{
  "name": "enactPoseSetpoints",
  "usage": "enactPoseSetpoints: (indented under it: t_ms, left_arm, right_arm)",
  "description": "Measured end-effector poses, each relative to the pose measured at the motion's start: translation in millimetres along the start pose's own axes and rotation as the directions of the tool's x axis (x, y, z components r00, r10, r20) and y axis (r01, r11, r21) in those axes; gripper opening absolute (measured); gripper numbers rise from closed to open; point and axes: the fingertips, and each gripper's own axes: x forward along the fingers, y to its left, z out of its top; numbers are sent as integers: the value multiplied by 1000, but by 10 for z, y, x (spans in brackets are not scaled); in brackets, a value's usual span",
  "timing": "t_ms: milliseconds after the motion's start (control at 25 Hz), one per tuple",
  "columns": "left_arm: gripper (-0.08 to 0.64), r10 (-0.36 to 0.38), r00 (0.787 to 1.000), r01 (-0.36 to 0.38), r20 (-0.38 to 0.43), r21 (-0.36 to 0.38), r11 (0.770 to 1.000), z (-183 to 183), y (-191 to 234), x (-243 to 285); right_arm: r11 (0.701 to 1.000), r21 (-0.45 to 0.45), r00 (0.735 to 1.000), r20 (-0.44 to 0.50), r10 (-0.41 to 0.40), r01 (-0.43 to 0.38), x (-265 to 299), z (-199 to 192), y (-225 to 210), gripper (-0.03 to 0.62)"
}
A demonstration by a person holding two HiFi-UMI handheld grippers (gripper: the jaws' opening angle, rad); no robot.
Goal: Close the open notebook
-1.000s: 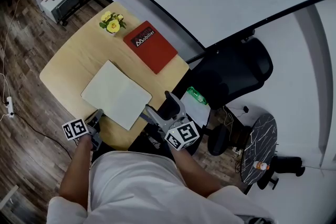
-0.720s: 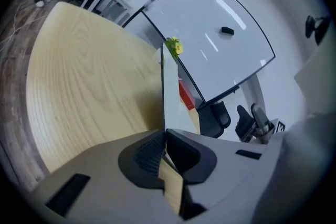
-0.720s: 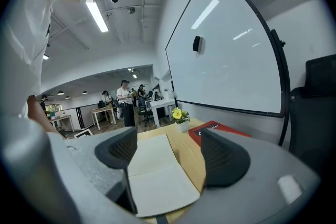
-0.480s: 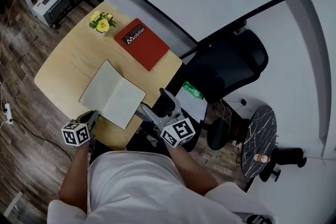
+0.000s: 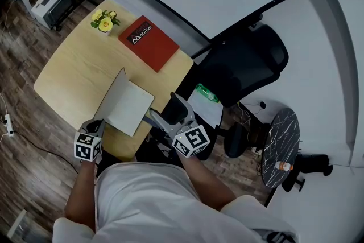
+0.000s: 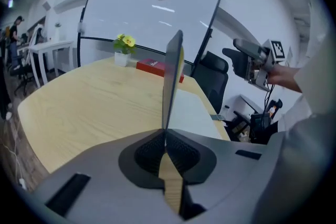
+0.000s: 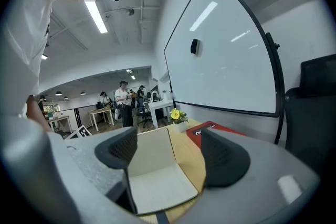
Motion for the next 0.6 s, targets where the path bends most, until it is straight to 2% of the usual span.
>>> enactPoseSetpoints:
  t_ms: [120,440,600]
  left_arm:
    - [17,26,999,-22,-47,92,996,-22,-28,11]
    - [17,86,992,-59,-96,256,965,-60,-104,45]
    - [18,112,987,-65,-114,351,934,-73,-132,57]
  right_arm:
    - [1000,2,1000,0,-3,3,-39,-10,-10,385]
    - [1000,9,1000,4,-20,20,-136,-26,-61,384]
    - [1000,7,1000,1,-25,25,-167,-51,-78,384]
